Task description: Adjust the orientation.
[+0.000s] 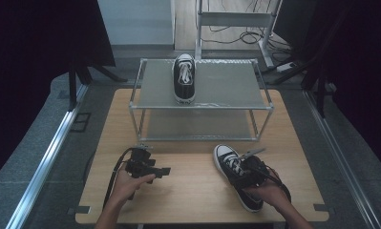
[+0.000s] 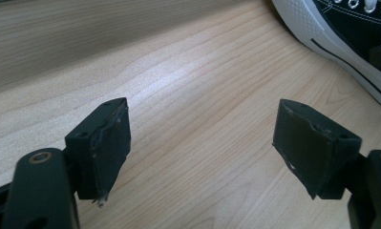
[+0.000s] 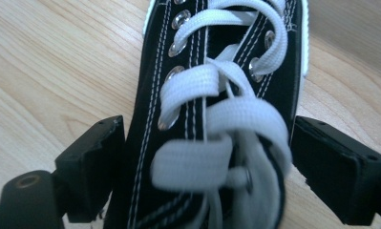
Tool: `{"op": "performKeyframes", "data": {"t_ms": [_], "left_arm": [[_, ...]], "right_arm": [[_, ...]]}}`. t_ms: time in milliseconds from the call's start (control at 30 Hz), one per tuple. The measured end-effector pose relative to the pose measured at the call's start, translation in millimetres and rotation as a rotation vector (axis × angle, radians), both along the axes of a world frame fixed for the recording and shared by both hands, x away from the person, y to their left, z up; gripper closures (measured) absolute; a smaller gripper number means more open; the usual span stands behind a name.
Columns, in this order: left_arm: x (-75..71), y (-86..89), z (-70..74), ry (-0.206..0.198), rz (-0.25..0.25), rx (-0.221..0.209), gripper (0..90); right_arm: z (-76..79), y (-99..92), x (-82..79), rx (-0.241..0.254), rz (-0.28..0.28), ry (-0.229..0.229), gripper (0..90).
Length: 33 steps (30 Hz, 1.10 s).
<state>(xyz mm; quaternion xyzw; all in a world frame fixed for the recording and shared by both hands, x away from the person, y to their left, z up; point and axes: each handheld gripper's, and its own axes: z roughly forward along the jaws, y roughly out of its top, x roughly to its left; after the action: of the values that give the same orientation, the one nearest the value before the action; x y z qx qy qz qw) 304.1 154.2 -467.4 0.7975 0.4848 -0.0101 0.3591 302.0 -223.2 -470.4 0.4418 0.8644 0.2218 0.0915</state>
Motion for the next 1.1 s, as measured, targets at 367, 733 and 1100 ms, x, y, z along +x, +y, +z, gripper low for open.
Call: {"op": "performKeyframes", "data": {"t_ms": [367,733,1100], "left_arm": [[-1.4,-2.0,-1.8,-0.011,0.002,0.020,21.0],[-1.4,-2.9,-3.7,-0.014,0.003,0.026,21.0],[-2.4,-0.4,-2.8,-0.019,0.009,0.021,21.0]], "right_arm": [[-8.6,9.1,9.8,-0.080,-0.008,0.064,5.3],[-9.4,10.8,14.3,-0.100,-0.005,0.120,4.6],[-9.5,12.4,14.2,-0.123,0.006,0.116,6.4]]}}
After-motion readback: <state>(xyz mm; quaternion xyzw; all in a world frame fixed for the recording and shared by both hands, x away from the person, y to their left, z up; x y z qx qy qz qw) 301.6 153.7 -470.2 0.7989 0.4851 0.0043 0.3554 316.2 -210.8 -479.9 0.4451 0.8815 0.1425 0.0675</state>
